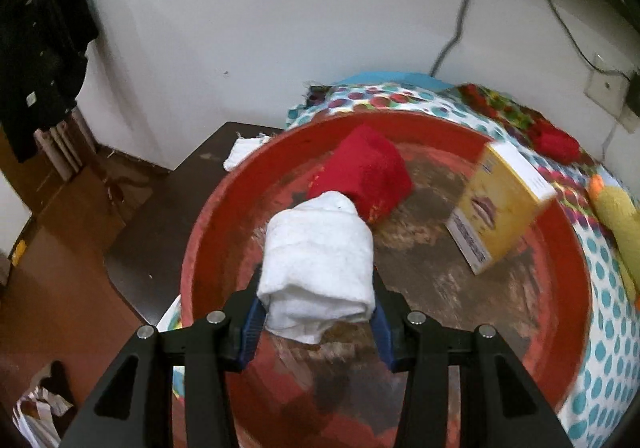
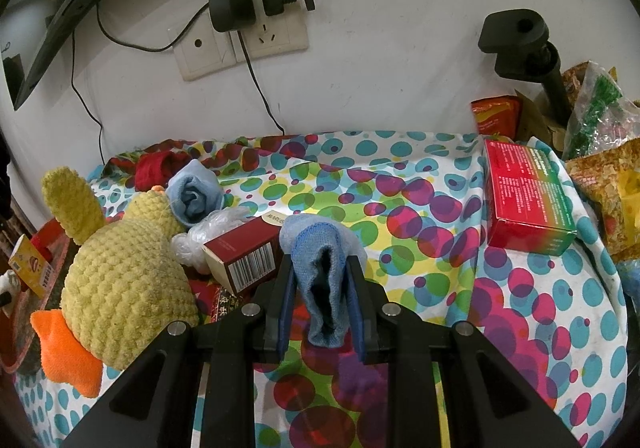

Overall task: Organize objects
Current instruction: 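Lower the white towel onto the tray and open the left tool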

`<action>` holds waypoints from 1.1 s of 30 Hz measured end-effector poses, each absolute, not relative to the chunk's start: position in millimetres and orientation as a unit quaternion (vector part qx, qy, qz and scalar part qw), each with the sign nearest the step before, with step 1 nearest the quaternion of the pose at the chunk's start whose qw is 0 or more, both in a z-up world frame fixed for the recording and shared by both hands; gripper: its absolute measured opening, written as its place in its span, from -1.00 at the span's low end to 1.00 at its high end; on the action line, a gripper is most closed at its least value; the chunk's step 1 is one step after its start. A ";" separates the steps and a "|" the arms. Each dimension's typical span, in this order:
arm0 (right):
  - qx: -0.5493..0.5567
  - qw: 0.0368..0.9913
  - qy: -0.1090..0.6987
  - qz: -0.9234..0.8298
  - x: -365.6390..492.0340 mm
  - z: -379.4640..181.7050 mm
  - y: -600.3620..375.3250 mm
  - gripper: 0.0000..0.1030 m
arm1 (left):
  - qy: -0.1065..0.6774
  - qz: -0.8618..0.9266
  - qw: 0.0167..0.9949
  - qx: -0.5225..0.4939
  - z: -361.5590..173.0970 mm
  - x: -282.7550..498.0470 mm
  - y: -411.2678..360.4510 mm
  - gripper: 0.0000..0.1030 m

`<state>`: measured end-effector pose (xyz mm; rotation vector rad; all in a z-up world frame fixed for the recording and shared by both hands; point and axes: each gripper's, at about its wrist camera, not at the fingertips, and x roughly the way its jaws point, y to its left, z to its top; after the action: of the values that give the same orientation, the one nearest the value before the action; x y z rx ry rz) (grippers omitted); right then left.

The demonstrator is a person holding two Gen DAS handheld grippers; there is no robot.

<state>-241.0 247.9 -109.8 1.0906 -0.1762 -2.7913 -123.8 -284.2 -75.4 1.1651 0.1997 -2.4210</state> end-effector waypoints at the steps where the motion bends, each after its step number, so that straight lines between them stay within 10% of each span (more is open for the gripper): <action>1: 0.362 0.069 -0.059 -0.928 -240.7 -109.7 248.0 -0.55 | 0.072 -0.876 0.226 0.420 -75.0 -126.6 -287.4 -0.10; 33: 0.363 0.064 -0.052 -0.928 -242.6 -109.3 250.7 -0.55 | 0.061 -0.891 0.209 0.398 -67.1 -89.5 -262.7 0.28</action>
<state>-242.6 250.7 -109.3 1.0962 -0.1564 -2.8019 -89.5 -262.7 -67.1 1.1069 0.1709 -2.4793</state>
